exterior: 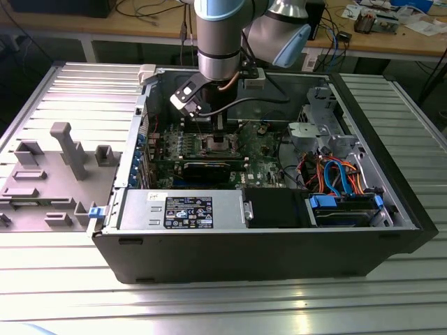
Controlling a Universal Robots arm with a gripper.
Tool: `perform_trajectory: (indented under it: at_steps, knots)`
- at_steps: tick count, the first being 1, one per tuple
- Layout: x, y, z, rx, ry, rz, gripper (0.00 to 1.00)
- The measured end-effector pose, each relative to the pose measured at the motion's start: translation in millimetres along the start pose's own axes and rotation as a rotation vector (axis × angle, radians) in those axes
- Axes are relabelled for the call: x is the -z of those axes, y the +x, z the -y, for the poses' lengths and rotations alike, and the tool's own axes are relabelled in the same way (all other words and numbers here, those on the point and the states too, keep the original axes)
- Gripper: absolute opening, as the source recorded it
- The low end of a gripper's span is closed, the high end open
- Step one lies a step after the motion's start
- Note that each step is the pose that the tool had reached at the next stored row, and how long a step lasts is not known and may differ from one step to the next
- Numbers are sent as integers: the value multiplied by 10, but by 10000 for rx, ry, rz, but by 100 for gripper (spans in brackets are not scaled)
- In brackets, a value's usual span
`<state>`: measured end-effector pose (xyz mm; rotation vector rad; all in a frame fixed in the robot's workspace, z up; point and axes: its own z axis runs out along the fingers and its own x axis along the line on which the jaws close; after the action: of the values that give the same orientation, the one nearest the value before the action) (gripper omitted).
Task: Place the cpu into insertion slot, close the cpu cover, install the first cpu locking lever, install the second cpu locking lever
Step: 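Close the cpu cover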
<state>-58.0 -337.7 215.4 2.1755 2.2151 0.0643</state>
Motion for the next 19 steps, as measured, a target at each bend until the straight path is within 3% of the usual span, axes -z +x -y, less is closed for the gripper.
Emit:
perform_trajectory:
  at_steps: [10, 13, 14, 16, 18, 19]
  knots:
    - [2, -1, 1, 1, 0, 1, 11]
    - [37, 0, -1, 1, 0, 0, 11]
    - [81, 0, -5, 2, 53, -2, 11]
    - [93, 1, -9, 0, 121, -8, 11]
    - [101, -1, -10, -3, 269, -27, 11]
    - [102, -1, -11, -2, 285, -27, 11]
